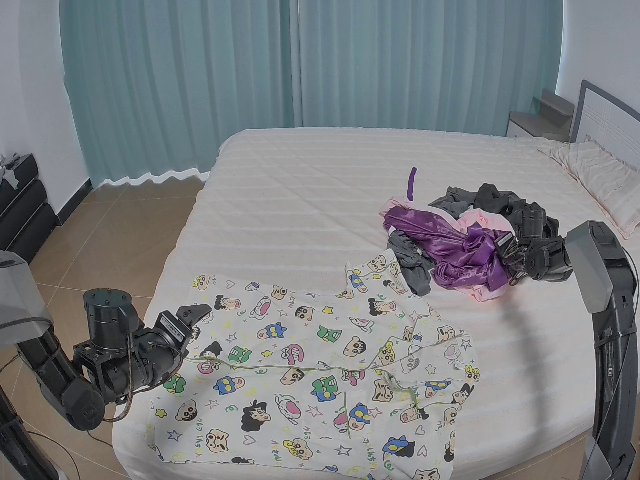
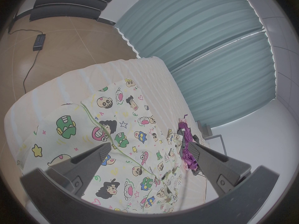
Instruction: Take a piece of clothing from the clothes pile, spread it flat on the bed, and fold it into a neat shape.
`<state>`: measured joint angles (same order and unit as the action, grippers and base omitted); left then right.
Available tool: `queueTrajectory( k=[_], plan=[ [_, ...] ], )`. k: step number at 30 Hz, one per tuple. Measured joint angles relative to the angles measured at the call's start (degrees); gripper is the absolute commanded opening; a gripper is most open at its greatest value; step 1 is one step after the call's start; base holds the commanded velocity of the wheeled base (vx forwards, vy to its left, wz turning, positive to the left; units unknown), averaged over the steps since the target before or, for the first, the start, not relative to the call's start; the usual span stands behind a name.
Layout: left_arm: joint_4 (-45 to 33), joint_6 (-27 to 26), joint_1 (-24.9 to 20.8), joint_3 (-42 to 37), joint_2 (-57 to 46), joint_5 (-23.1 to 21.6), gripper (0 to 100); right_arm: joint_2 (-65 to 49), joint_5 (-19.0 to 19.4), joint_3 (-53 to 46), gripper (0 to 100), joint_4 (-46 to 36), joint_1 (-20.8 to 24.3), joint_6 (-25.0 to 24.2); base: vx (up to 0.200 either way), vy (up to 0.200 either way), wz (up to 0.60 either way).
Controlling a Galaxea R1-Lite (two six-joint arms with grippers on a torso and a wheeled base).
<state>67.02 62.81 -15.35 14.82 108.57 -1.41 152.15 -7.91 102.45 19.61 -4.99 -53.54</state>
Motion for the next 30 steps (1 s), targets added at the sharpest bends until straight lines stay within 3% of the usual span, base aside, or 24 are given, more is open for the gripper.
queueTrajectory(
  k=[4,10,22,30],
  plan=[
    [0.01,0.0,0.11,0.0,-0.02,0.0,100,-2.76,2.5,-6.21,100,2.08,1.13,2.9,0.0,0.0,0.0],
    [0.0,0.0,0.46,0.09,-0.05,0.02,100,-8.39,3.89,-15.24,100,4.74,2.54,12.95,0.0,0.0,0.0],
    [3.4,-2.97,3.83,1.84,-0.16,-0.15,100,-24.11,8.02,-30.07,100,6.11,4.8,18.32,0.0,0.0,0.0],
    [4.61,-6.29,6.53,2.36,-0.06,-0.33,100,-27.89,12.4,-33.51,100,8.17,13.0,19.27,0.0,0.0,0.0]
  ],
)
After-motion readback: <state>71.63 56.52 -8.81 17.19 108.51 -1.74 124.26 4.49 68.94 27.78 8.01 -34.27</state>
